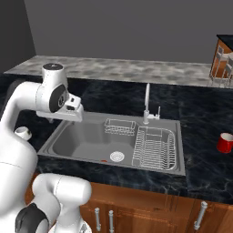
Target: Clear the mugs and bowl far away from the sink.
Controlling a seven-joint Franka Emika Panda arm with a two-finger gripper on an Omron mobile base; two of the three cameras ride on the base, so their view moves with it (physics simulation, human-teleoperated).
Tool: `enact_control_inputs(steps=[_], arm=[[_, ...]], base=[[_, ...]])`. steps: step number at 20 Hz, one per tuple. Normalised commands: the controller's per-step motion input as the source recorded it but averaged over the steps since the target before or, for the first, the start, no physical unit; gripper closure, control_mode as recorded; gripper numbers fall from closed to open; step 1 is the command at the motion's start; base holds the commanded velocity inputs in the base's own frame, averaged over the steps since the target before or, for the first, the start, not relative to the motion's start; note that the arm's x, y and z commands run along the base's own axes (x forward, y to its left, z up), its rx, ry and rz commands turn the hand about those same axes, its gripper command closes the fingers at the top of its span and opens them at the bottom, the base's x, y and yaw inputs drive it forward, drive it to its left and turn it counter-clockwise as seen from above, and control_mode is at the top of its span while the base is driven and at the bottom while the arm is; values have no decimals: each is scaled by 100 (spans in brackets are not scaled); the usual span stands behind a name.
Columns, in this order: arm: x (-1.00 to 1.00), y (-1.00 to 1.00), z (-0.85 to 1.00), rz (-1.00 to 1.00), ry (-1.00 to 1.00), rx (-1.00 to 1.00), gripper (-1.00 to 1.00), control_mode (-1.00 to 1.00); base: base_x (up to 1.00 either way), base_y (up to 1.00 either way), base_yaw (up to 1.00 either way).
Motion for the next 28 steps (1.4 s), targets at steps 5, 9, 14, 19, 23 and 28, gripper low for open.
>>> enact_control_inputs(steps=[5, 9, 14, 19, 23, 28], arm=[[0, 28, -18, 0, 0, 16, -100, -100], [0, 22, -23, -1, 0, 16, -100, -100], [-14, 22, -12, -5, 1, 12, -100, -100], [-13, 31, -1, -5, 1, 2, -100, -100], [-10, 51, 0, -1, 3, -1, -100, -100], [-10, 58, 0, -3, 4, -3, -100, -100]], base=[[0, 0, 0], [0, 0, 0], [0, 0, 0], [0, 0, 0], [0, 0, 0], [0, 0, 0]])
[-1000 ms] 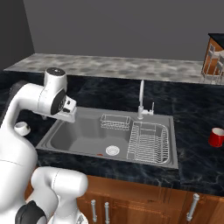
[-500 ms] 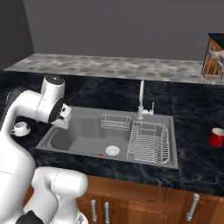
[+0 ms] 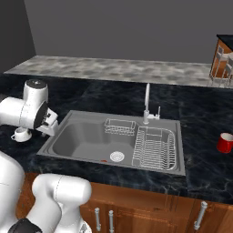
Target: Clear the mugs and bowl far away from the sink.
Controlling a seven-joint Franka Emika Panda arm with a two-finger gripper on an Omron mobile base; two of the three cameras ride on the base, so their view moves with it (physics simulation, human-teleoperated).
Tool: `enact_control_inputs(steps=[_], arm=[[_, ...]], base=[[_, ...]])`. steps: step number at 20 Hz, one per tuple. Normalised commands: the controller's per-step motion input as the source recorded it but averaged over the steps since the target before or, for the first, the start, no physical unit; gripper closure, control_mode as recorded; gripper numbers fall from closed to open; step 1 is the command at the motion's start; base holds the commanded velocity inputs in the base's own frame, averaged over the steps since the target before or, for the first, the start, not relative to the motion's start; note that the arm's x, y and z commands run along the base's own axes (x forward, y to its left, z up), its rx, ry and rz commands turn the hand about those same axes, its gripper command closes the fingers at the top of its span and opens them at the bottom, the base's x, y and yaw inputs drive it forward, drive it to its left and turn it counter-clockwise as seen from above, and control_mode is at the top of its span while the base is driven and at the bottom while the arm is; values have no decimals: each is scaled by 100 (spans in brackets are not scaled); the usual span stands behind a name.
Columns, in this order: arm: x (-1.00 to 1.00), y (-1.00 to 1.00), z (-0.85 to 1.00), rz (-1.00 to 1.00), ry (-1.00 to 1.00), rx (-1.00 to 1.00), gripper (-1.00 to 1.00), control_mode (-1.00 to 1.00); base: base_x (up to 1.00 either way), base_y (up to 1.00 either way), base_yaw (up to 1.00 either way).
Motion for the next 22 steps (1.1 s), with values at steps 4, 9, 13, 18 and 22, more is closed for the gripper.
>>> enact_control_inputs(steps=[4, 9, 13, 18, 22], arm=[[0, 54, -7, -1, 12, 0, -100, -100], [0, 48, -7, -1, 12, 0, -100, -100], [0, 43, -10, -2, 11, -1, -100, -100], [0, 36, -10, -4, 7, -7, -100, -100], [0, 43, -12, -5, 3, -12, -100, -100]], base=[[0, 0, 0], [0, 0, 0], [0, 0, 0], [0, 0, 0], [0, 0, 0]])
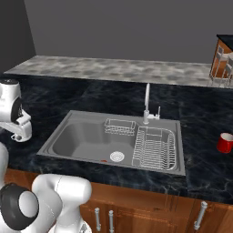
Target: Clear the mugs and bowl far away from the sink.
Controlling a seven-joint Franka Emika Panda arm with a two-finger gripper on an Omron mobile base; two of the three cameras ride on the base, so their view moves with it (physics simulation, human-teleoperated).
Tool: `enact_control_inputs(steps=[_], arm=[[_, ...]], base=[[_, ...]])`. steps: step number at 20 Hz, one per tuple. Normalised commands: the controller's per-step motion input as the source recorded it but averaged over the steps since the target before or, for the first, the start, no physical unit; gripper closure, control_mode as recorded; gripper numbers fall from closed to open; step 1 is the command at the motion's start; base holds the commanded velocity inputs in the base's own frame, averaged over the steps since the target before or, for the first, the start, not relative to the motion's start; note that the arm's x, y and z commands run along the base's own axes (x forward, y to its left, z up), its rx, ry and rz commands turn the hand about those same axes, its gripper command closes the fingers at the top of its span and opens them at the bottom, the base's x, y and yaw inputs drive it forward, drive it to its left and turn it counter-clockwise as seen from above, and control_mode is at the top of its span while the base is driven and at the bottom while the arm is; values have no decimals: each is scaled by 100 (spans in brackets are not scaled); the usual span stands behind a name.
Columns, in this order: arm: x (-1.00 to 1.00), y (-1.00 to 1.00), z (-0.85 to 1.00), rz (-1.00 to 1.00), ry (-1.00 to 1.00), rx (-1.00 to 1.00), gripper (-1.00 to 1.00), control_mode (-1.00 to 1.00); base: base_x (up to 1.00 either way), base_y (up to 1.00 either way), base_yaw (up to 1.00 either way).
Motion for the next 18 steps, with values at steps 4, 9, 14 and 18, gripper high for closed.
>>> enact_control_inputs(steps=[4, 9, 14, 18], arm=[[0, 44, -12, -4, 1, -13, -100, -100], [0, 38, -11, -3, 0, -6, -100, -100], [0, 18, -8, -1, 0, -1, -100, -100], [0, 1, -7, -5, -1, 0, -100, -100]], base=[[0, 0, 0], [0, 0, 0], [0, 0, 0], [0, 0, 0]])
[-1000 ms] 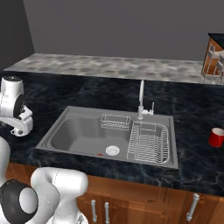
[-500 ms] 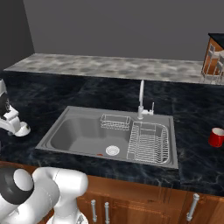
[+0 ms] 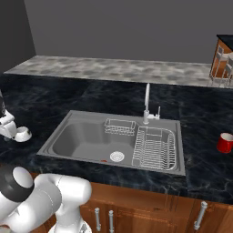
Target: Clear the mugs and bowl far away from the sink.
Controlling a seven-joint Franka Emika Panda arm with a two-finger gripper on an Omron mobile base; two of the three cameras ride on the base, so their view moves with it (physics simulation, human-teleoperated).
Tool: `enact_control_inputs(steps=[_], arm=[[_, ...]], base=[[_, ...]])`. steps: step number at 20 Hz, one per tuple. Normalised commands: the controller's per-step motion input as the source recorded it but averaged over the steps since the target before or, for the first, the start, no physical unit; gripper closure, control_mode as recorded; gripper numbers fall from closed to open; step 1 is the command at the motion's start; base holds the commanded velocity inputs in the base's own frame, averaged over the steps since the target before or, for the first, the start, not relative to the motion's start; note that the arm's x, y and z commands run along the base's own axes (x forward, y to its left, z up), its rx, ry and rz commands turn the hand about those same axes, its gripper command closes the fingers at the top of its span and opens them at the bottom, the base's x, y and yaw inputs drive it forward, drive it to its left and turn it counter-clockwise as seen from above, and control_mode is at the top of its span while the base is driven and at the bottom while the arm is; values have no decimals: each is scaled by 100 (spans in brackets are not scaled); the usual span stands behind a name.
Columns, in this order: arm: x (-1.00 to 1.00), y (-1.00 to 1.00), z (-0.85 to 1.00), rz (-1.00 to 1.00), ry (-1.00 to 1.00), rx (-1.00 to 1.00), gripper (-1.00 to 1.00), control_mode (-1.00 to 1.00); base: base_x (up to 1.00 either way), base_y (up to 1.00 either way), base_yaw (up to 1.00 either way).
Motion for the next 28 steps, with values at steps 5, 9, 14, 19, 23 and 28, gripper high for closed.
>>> enact_control_inputs(steps=[5, 9, 14, 19, 23, 28], arm=[[5, 1, -14, -7, 0, 0, -100, -100], [15, 2, -16, -8, 0, 0, -100, -100], [22, 6, -13, -6, 1, 0, -100, -100], [22, 18, -11, -1, 5, 0, -100, -100], [22, 24, -14, 0, 5, 0, -100, -100], [23, 23, -16, 0, 4, 0, -100, -100]], base=[[0, 0, 0], [0, 0, 0], [0, 0, 0], [0, 0, 0], [0, 0, 0], [0, 0, 0]])
